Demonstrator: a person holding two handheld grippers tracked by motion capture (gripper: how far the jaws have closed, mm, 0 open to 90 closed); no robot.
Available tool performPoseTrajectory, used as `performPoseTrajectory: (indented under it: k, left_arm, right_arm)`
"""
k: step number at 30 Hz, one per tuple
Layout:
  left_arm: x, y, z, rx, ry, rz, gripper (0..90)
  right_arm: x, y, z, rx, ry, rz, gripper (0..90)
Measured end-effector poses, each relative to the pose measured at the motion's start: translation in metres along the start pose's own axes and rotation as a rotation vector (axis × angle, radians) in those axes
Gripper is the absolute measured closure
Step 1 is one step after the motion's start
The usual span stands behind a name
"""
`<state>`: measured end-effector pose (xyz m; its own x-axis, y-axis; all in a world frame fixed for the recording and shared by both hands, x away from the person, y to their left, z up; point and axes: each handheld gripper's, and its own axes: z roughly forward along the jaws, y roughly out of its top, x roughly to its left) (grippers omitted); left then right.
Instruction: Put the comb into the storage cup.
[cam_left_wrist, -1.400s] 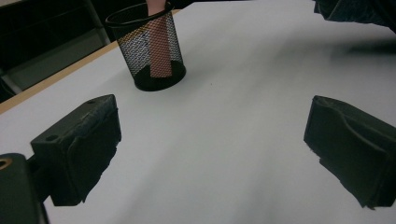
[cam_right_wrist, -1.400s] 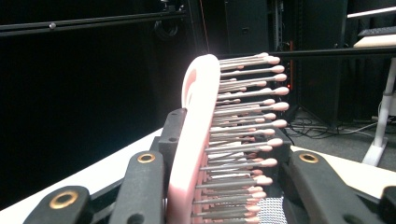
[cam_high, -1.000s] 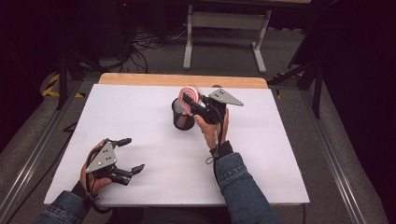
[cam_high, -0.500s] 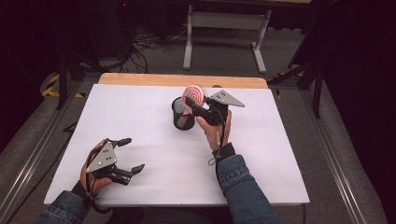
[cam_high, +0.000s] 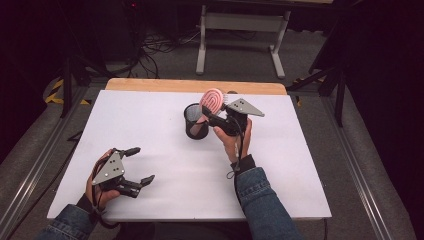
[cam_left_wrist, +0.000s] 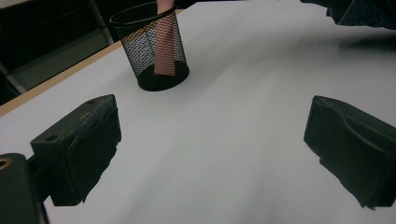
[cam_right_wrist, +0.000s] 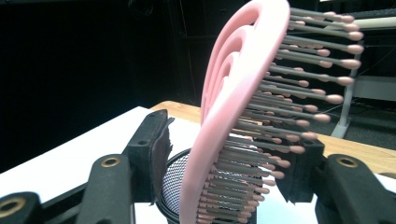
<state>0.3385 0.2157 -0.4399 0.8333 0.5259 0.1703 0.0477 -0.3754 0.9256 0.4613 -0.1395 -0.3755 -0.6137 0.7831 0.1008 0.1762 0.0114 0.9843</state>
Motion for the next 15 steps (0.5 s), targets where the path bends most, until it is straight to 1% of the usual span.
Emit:
performPoseTrajectory:
  k: [1, 2, 7, 9, 10, 11, 15]
  left_arm:
    - [0.0, 0.0, 0.0, -0.002, 0.002, -0.001, 4.7]
    - [0.0, 0.0, 0.0, -0.002, 0.002, -0.001, 4.7]
    - [0.0, 0.001, 0.0, 0.001, 0.002, 0.001, 4.7]
    - [-0.001, 0.001, 0.0, 0.001, 0.006, 0.005, 4.7]
    - [-0.001, 0.001, -0.001, 0.001, 0.005, 0.005, 4.7]
    - [0.0, 0.001, 0.0, 0.002, 0.002, 0.002, 4.7]
    - [0.001, 0.001, -0.002, 0.0, 0.009, 0.002, 4.7]
  right_arm:
    - [0.001, 0.0, 0.0, 0.005, -0.004, -0.011, 40.8]
    - [0.001, 0.0, 0.0, 0.005, -0.004, -0.011, 40.8]
    - [0.003, 0.002, -0.005, 0.015, -0.011, -0.061, 40.5]
    - [0.003, 0.004, -0.007, 0.01, -0.013, -0.068, 39.9]
    - [0.003, 0.006, -0.009, 0.01, -0.018, -0.085, 39.0]
    - [0.003, 0.006, -0.009, 0.01, -0.018, -0.085, 39.0]
    - [0.002, 0.01, -0.013, 0.007, -0.028, -0.11, 37.5]
